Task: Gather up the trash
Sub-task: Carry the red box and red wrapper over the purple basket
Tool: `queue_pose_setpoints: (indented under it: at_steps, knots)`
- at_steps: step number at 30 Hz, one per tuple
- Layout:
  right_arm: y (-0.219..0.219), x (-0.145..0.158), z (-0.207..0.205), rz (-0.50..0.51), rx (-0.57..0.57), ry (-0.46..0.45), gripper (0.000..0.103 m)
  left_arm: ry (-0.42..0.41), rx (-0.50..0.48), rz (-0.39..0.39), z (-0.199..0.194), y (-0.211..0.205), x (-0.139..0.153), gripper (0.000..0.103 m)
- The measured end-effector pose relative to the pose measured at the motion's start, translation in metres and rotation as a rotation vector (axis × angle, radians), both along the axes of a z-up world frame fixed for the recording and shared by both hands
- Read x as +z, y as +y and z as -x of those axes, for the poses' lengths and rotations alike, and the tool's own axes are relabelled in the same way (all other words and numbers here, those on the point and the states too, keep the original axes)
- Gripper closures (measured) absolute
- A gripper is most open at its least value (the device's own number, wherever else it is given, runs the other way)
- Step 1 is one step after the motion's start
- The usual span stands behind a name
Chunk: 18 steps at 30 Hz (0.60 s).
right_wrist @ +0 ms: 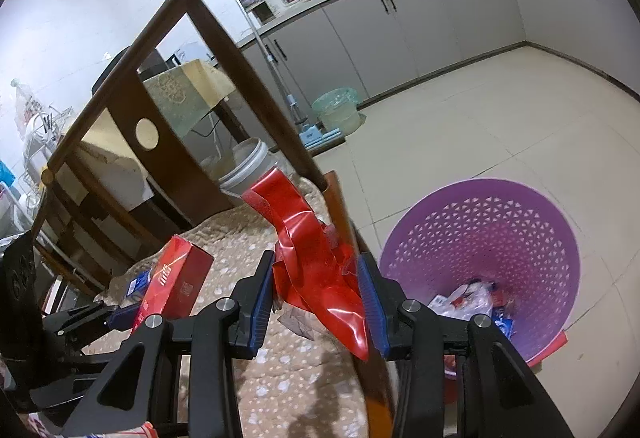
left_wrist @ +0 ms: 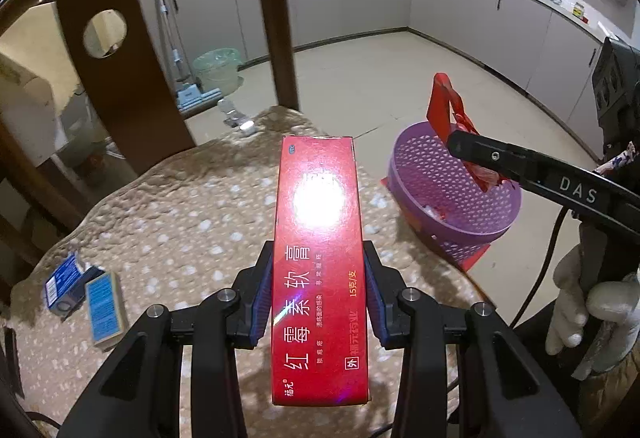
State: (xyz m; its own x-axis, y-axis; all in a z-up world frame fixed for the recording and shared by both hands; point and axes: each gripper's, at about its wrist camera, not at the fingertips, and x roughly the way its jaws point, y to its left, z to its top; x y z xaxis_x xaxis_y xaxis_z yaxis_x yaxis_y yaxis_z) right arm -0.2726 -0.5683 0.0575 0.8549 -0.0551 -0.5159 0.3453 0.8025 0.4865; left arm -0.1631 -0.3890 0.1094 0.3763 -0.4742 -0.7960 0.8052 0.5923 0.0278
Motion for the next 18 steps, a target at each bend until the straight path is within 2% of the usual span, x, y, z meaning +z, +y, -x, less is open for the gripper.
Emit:
queue_pose_setpoints:
  at_steps: [18]
  knots:
    - [-0.063,-0.013,0.027,-0.113,-0.167,-0.014,0.059,-0.003,-0.12,-0.022,0.01,-0.075,-0.01,0.064]
